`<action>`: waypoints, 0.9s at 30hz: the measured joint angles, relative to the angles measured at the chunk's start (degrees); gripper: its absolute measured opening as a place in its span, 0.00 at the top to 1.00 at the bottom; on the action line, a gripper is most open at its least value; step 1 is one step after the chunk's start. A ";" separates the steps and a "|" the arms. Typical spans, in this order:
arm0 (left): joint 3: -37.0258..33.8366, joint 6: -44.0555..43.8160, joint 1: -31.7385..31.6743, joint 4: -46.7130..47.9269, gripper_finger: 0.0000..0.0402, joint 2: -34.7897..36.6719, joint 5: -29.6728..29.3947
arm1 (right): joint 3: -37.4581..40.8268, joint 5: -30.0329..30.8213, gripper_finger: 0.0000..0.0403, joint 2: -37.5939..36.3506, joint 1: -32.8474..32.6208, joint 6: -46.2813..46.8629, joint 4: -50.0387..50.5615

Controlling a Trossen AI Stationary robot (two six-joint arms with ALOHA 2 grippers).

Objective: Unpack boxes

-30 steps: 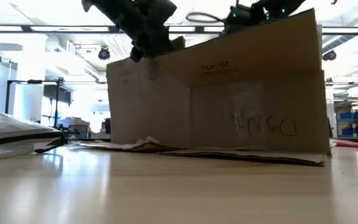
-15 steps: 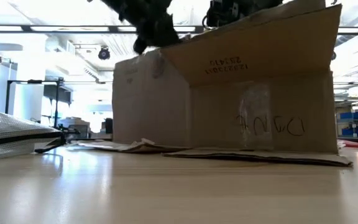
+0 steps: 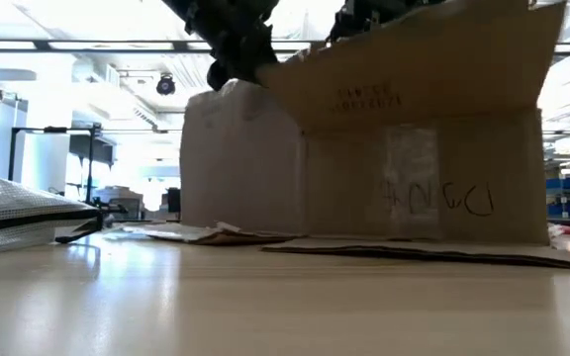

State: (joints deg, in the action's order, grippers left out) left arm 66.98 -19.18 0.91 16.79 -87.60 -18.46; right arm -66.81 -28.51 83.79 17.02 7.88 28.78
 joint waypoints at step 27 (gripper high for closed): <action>0.83 0.94 -0.04 -0.27 1.00 0.31 -1.89 | -14.18 -2.99 0.44 1.59 -1.66 10.46 17.67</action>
State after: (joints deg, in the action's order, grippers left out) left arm 67.81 -18.24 0.86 16.52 -87.28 -20.35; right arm -80.99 -31.51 85.38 15.36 18.35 46.45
